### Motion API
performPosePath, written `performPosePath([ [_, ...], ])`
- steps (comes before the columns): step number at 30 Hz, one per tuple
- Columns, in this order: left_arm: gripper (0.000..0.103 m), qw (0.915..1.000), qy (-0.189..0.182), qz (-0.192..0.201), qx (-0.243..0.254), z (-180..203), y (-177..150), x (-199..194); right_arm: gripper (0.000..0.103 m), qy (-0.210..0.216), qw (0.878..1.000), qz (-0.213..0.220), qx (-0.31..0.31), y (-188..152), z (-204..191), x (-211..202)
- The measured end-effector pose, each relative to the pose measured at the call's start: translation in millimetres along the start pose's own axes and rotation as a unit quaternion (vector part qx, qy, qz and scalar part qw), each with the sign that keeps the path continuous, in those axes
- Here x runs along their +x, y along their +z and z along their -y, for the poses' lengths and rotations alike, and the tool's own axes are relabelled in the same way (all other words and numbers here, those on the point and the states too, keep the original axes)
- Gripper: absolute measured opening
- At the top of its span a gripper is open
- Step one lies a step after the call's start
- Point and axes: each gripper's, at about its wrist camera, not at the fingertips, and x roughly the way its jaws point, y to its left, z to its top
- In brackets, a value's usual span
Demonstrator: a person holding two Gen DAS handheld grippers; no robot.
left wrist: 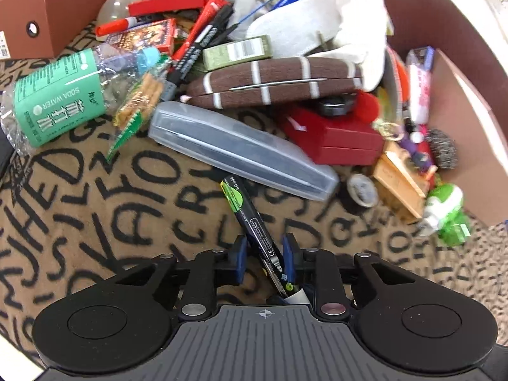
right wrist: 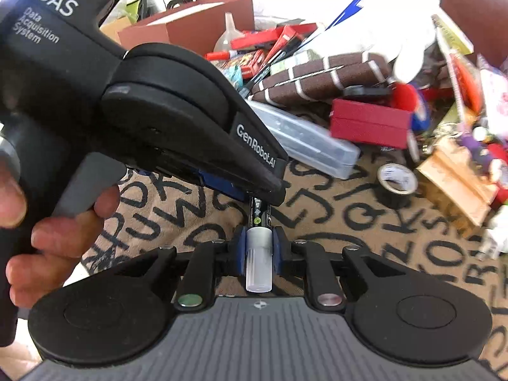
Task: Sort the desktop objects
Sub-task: 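Close the left tool on the black marker and lift it, then carry the marker over the white box and open the left tool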
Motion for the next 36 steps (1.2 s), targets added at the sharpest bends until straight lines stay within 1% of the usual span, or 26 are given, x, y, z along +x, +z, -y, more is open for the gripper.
performPosePath([
  [4, 0.021, 0.9992, -0.018, 0.019, 0.028, 30, 0, -14, 0.02, -0.012, 1.0, 0.021, 0.012, -3, 13, -24],
  [7, 0.02, 0.9973, -0.031, 0.039, 0.053, 56, 4, -23, 0.02, -0.036, 0.998, 0.043, 0.011, -1, 23, -43],
  [11, 0.02, 0.9941, -0.054, 0.053, 0.078, 92, 18, -27, 0.02, -0.065, 0.995, 0.07, 0.025, 3, 47, -63],
  [16, 0.02, 0.9843, -0.085, 0.091, 0.125, 152, 43, -34, 0.02, -0.108, 0.987, 0.109, 0.042, 21, 86, -92],
  [18, 0.02, 0.9809, -0.099, 0.098, 0.136, 175, 57, -32, 0.02, -0.127, 0.983, 0.121, 0.05, 29, 103, -104],
  [21, 0.019, 0.9752, -0.121, 0.107, 0.151, 212, 81, -29, 0.021, -0.154, 0.978, 0.13, 0.052, 46, 131, -119],
  [25, 0.019, 0.9651, -0.151, 0.124, 0.175, 260, 112, -19, 0.021, -0.198, 0.969, 0.134, 0.056, 73, 171, -132],
  [27, 0.019, 0.9626, -0.164, 0.115, 0.182, 281, 128, -6, 0.021, -0.215, 0.966, 0.129, 0.067, 85, 194, -132],
  [30, 0.019, 0.9634, -0.178, 0.095, 0.176, 303, 148, 21, 0.021, -0.224, 0.965, 0.112, 0.082, 99, 228, -126],
  [32, 0.019, 0.9641, -0.181, 0.079, 0.178, 318, 159, 43, 0.021, -0.228, 0.965, 0.097, 0.091, 107, 251, -117],
  [36, 0.019, 0.9671, -0.172, 0.054, 0.18, 336, 174, 88, 0.021, -0.207, 0.967, 0.067, 0.13, 115, 301, -95],
])
